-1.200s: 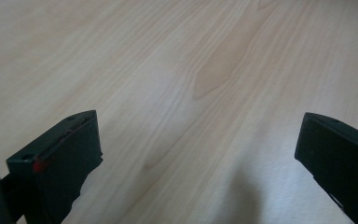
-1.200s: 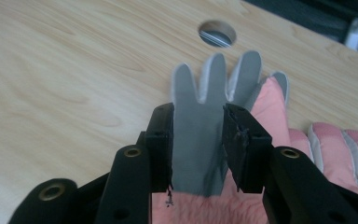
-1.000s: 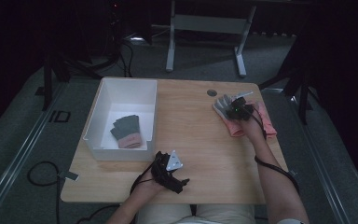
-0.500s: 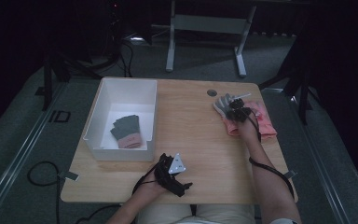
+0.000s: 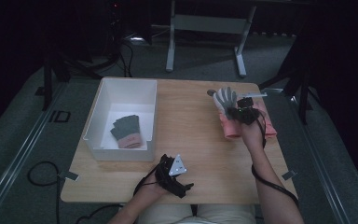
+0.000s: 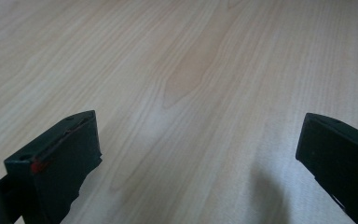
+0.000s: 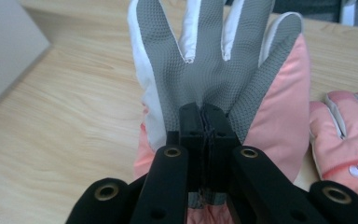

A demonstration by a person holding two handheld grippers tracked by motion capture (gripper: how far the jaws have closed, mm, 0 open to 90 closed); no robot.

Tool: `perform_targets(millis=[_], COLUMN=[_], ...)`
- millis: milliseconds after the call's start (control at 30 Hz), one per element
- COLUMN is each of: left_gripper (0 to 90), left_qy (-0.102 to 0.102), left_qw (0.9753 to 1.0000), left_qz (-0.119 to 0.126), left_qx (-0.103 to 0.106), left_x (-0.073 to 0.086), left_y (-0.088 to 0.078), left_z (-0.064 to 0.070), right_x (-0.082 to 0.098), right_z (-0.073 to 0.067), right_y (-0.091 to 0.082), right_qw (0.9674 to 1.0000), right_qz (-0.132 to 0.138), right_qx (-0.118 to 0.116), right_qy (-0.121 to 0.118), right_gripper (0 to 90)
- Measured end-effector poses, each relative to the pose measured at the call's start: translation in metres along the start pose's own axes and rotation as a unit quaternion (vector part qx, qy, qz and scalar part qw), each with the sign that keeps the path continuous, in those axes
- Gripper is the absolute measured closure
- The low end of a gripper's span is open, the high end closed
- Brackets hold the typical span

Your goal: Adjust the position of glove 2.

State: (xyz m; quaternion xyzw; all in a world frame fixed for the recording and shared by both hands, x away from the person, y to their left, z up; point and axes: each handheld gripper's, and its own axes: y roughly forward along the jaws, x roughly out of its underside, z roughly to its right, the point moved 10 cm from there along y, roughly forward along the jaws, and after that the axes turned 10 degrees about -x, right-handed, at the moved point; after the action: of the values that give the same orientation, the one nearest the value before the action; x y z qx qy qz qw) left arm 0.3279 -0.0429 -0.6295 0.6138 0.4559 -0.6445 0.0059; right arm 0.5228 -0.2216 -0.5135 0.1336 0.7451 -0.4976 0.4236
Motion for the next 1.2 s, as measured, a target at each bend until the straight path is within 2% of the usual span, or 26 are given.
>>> perform_targets(millis=[33, 100, 133, 200, 233, 300, 367, 433, 567, 667, 867, 967, 1000, 1067, 1200], left_gripper=[0.0, 0.0, 0.0, 0.0, 0.0, 0.0, 0.0, 0.0, 0.0, 0.0, 0.0, 0.0, 0.0, 0.0, 0.0], left_qy=[0.0, 0.0, 0.0, -0.001, 0.0, -0.001, -0.002, 0.002, -0.001, 0.0, 0.002, 0.001, 0.001, -0.001, 0.002], left_qw=[1.0, 1.0, 1.0, 0.9999, 1.0, 0.9999, 0.9999, 0.9999, 0.9999, 0.9999, 0.9998, 0.9998, 0.9998, 0.9997, 0.9997], left_qz=[0.002, 0.006, 0.006, 0.009, 0.007, 0.006, 0.006, 0.008, 0.012, 0.013, 0.017, 0.019, 0.019, 0.021, 0.023], left_qx=[-0.001, -0.003, -0.004, -0.005, -0.007, -0.008, -0.009, -0.011, -0.011, -0.009, -0.01, -0.01, -0.01, -0.008, -0.006], left_x=[0.0, 0.0, 0.0, 0.0, 0.0, 0.001, 0.001, 0.001, 0.0, 0.0, 0.0, 0.0, 0.0, 0.0, 0.0], left_y=[0.0, -0.001, -0.002, -0.002, -0.002, -0.002, -0.003, -0.004, -0.005, -0.005, -0.006, -0.006, -0.006, -0.006, -0.007], left_z=[0.0, -0.001, -0.001, -0.001, -0.001, -0.002, -0.002, -0.002, -0.003, -0.003, -0.002, -0.003, -0.003, -0.003, -0.002], right_x=[0.0, 0.001, 0.002, 0.004, 0.009, 0.014, 0.018, 0.032, 0.044, 0.055, 0.074, 0.083, 0.087, 0.093, 0.097], right_z=[-0.014, -0.024, -0.031, -0.035, -0.047, -0.053, -0.056, -0.064, -0.072, -0.079, -0.085, -0.088, -0.089, -0.091, -0.092], right_y=[-0.012, -0.02, -0.025, -0.028, -0.036, -0.039, -0.038, -0.03, -0.019, -0.004, 0.025, 0.038, 0.043, 0.052, 0.061], right_qw=[0.9999, 0.9997, 0.9994, 0.9993, 0.9983, 0.9972, 0.9971, 0.9963, 0.995, 0.9957, 0.9949, 0.9953, 0.9954, 0.9943, 0.9941], right_qz=[0.014, 0.021, 0.03, 0.032, 0.044, 0.052, 0.051, 0.041, 0.042, 0.028, -0.002, -0.021, -0.029, -0.04, -0.043], right_qx=[-0.001, -0.004, -0.005, -0.006, -0.011, -0.013, -0.013, -0.015, -0.009, -0.005, -0.003, -0.001, 0.002, 0.001, 0.01], right_qy=[0.006, 0.008, 0.018, 0.019, 0.037, 0.052, 0.056, 0.073, 0.09, 0.088, 0.1, 0.095, 0.091, 0.099, 0.099], right_gripper=[87.9, 87.9, 87.9, 87.9, 87.9, 87.9, 87.9, 87.9, 87.8, 87.8, 87.7, 87.3, 86.8, 84.6, 78.4])
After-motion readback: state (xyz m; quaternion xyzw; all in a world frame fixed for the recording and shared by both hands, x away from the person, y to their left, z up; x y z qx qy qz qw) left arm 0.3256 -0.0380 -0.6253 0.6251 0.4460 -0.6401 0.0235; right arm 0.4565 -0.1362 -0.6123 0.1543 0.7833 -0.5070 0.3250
